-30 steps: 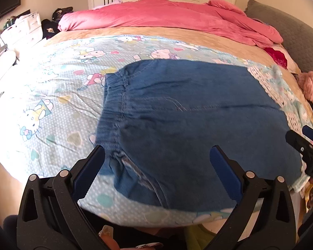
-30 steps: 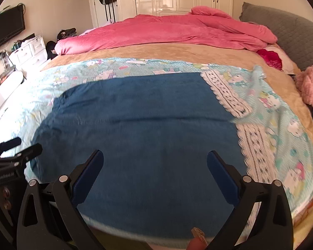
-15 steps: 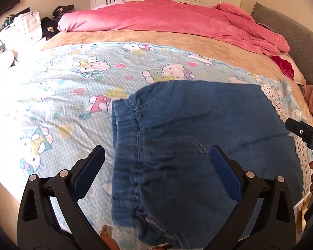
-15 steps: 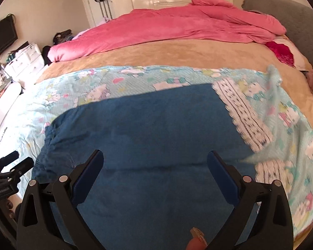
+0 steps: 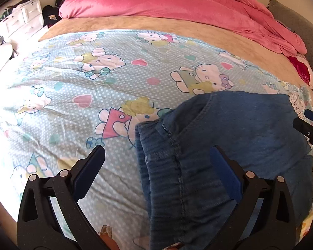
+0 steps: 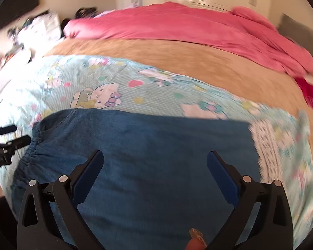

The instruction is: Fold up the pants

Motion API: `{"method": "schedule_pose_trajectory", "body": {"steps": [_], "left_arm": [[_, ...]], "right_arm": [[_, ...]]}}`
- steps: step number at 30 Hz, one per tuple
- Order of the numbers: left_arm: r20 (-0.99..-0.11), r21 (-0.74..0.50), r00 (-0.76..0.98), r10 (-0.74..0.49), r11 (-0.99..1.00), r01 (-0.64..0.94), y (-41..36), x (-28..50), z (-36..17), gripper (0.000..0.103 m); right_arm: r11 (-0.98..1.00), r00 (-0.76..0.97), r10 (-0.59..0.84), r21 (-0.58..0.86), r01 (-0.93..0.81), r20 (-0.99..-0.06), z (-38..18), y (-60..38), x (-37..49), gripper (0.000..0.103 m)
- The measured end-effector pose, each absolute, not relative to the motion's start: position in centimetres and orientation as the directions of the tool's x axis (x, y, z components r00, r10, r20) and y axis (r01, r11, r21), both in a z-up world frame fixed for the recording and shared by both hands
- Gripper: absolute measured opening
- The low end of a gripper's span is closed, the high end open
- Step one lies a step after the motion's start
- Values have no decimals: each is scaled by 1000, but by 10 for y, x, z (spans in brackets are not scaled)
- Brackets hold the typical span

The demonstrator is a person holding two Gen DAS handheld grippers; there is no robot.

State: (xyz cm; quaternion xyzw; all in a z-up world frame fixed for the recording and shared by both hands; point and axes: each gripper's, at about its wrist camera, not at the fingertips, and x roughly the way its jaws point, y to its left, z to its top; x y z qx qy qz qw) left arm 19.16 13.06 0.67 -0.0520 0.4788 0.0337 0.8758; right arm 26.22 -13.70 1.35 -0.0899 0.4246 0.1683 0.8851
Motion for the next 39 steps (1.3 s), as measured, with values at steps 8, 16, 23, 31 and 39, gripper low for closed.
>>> {"method": "schedule_pose_trajectory", "body": {"steps": [8,16,23,31,39], "left_arm": [[-856,-29,517,18,996,-83,140,225,-17,95],[-855,-34,518,-15,999,-27,133,248,-29,61],[-812,-18,583,-34,999,34,121,234,-16,24],[-771,-120,622,-139,990,73,128,217,12,23],[-774,-140,613,-157,987,76,126,200,12,23]], "right_arm": [[866,542,216,-97,-491,-812,-16,-91,315,99],[809,493,202,-140,-571,-846,-39,-65,341,99],[746,488,225,-172,-643,-843,-44,-52,347,99],[643,433,263,-178,-745,-862,-49,-32,333,78],[691,380,389,-7,-723,-839,-32,-47,298,7]]}}
